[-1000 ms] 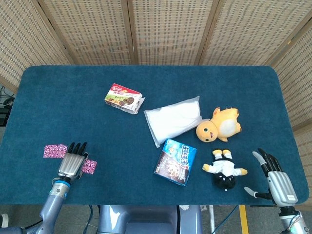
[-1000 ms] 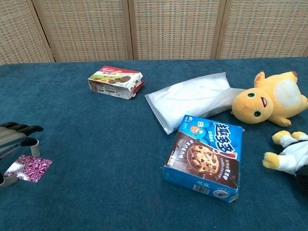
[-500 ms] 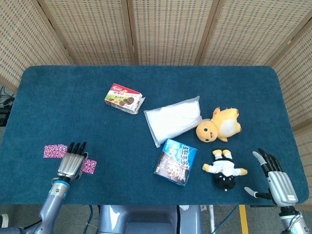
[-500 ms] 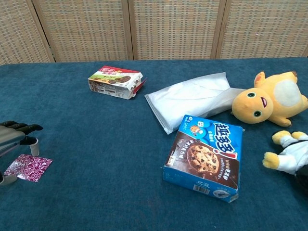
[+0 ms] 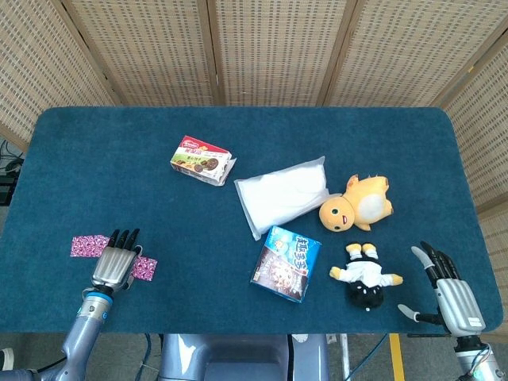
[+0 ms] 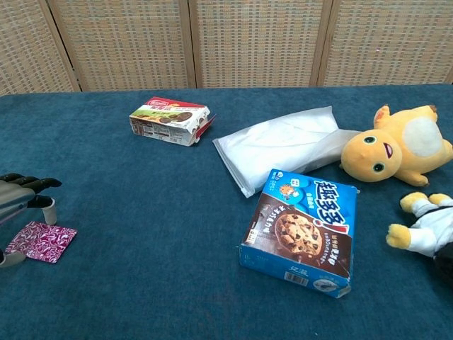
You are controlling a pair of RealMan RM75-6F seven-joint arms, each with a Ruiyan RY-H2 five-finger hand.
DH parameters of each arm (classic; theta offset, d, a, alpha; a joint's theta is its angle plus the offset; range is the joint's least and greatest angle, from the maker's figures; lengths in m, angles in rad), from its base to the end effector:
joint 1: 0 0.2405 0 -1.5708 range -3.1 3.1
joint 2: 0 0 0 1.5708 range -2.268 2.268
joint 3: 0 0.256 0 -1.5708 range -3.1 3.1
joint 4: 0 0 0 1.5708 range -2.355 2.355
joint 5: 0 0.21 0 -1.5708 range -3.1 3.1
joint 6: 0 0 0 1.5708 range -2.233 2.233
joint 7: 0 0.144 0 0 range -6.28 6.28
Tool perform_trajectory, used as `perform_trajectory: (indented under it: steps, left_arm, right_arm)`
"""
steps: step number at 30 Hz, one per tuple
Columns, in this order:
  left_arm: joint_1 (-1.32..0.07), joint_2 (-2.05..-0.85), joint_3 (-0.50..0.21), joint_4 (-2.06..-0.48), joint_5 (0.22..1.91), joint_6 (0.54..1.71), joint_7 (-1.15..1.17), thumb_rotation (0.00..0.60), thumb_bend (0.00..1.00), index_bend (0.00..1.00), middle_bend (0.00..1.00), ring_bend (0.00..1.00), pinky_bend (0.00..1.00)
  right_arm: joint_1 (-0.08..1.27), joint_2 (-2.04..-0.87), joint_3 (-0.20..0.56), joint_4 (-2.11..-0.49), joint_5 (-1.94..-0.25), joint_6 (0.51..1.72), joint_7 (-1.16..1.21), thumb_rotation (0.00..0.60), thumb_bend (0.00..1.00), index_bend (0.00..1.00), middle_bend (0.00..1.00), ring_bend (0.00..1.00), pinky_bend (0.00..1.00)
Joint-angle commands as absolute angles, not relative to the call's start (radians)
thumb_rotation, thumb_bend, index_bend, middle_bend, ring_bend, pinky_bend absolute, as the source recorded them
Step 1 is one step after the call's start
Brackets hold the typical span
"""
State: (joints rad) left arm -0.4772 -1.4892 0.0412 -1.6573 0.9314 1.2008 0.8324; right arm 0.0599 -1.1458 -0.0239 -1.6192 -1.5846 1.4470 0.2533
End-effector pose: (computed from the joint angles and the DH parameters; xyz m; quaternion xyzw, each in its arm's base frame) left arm -0.2526 0.2394 -0.0053 -0.7537 -0.3595 -0.1472 0.5301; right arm -0.3077 -0.1561 0.1305 0.5712 -0.4944 0.4371 0.4880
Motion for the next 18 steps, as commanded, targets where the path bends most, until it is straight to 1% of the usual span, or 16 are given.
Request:
perform_trajectory:
  steps: [1,11,18]
  left_arm:
    - [-0.476,-1.481,0.037,-1.662,0.933,1.204,0.827,0.600,0.39,0.54,0.00,0.00,0.00]
    - [-0.471,-1.429,0.021,-1.668,0.933,1.207,0.790,0.600,0.39,0.55,0.00,0.00,0.00]
    - [-0.468,-1.380,-0.004,-1.653,0.925,1.205,0.746,0.600,0.39,0.55,0.00,0.00,0.00]
  right_arm:
    - [0.060,-1.146,-0.024,-1.619,-1.585,1.447,0.253,0.600,0.11,0.04,0.00,0.00,0.00]
    - [0.061,-1.147,-0.024,-1.618,-1.584,1.445,0.251,0.600,0.10,0.04,0.00,0.00,0.00]
    - [0.061,-1.148,-0.024,-1.618,-1.582,1.443,0.246,0.600,0.11,0.04,0.00,0.00,0.00]
